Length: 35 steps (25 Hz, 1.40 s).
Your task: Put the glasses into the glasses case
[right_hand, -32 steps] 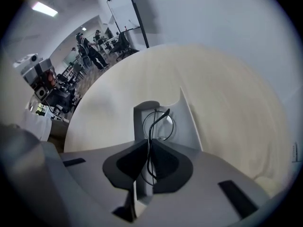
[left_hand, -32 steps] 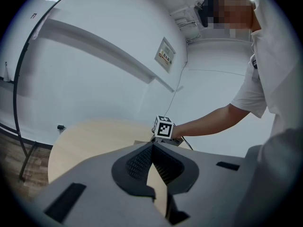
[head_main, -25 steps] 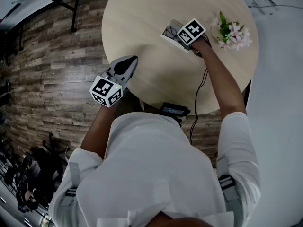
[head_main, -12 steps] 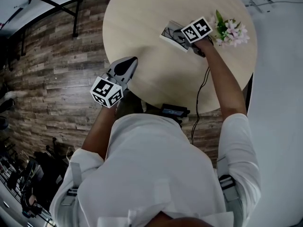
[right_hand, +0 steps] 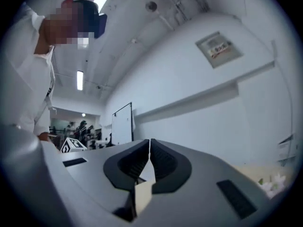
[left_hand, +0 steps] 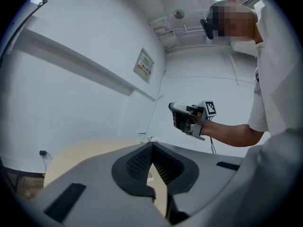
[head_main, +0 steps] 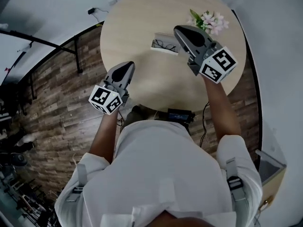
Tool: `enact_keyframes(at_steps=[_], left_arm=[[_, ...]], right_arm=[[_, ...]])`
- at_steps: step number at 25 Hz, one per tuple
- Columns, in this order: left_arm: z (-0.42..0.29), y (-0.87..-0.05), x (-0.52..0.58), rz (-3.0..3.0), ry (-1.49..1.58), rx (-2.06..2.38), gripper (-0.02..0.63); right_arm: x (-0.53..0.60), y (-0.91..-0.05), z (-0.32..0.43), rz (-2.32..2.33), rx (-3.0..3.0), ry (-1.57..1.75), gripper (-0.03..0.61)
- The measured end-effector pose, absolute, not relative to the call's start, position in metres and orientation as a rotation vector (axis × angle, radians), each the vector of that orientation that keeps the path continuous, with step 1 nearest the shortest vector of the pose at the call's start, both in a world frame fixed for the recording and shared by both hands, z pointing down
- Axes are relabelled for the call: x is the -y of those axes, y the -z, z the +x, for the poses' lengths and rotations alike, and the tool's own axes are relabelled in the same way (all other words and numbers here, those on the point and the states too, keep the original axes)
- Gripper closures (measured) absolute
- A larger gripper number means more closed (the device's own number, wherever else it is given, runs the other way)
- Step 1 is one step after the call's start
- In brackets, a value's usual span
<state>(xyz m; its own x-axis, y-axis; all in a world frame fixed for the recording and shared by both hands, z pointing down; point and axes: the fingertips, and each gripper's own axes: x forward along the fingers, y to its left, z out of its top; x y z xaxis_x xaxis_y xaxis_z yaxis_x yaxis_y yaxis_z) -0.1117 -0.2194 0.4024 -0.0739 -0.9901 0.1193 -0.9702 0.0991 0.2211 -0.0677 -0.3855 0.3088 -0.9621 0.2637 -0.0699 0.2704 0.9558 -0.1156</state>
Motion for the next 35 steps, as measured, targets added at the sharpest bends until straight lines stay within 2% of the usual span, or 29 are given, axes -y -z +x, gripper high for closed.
enact_keyframes(at_steps=[4, 12, 21, 27, 35], left_arm=[[-0.108, -0.371, 0.218, 2.152, 0.122, 2.025, 0.601], [-0.116, -0.348, 0.165, 2.397, 0.135, 1.877, 0.601], [-0.082, -0.407, 0.073, 2.301, 0.173, 1.784, 0.601], [-0.055, -0.404, 0.024, 2.262, 0.305, 1.867, 0.601], [-0.013, -0.377, 0.031, 2.307, 0.19, 1.854, 0.601]], right_arm=[[0.362, -0.267, -0.007, 0.054, -2.977, 0.075, 0.552], [0.264, -0.282, 0.064, -0.48, -2.94, 0.012, 0.552], [0.166, -0.357, 0.161, -1.018, -2.978, 0.107, 0.554], [0.145, -0.389, 0.174, -1.04, -2.996, 0.189, 0.554], [0.131, -0.382, 0.174, -0.836, -3.061, 0.187, 0.555]])
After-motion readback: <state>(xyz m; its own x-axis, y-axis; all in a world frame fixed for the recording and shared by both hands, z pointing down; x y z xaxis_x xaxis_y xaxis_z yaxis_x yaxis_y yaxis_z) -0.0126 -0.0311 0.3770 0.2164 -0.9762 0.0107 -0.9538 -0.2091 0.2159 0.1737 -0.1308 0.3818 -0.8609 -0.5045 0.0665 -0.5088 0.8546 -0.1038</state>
